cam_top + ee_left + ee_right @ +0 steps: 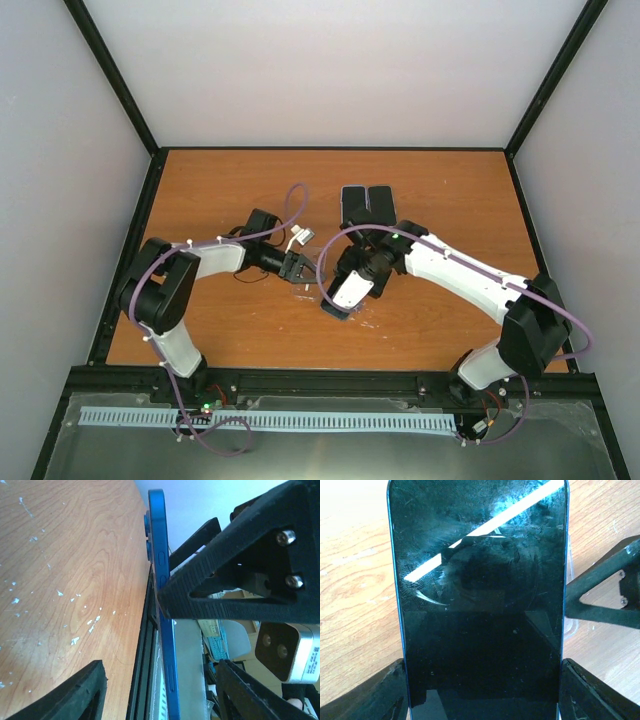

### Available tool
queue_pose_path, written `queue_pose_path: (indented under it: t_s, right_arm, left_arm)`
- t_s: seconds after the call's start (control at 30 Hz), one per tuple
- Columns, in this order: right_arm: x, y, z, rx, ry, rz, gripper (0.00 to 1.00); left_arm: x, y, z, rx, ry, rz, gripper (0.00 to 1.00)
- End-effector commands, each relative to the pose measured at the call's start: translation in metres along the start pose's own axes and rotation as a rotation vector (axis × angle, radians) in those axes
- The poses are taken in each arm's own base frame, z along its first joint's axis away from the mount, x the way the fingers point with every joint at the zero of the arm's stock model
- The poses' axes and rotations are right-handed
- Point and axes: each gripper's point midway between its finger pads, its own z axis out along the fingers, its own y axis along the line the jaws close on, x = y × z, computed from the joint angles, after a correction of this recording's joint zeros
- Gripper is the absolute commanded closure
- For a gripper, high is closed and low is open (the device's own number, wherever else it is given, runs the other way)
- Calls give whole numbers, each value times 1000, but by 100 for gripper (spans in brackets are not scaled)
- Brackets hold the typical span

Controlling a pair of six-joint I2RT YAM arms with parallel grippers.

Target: Put the phone into the phone case

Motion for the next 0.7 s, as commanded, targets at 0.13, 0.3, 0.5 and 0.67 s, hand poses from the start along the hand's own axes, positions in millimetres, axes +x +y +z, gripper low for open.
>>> queue_pose_path:
  t_s: [0.13, 0.3, 0.5, 0.67]
  right_arm:
    - [-9, -17, -10, 27, 4, -25, 52]
    - [-10, -19, -7, 21, 7, -42, 52]
    - [-8, -24, -3, 23, 18, -52, 52]
    - [-8, -27, -2, 25, 20, -60, 52]
  left_arm:
    - [-5, -8, 9, 54, 34, 34, 46]
    - [-3, -8, 11, 60, 40, 32, 48]
    - [-1, -7, 14, 67, 49, 25, 52]
    - [1, -4, 18, 66, 60, 11, 56]
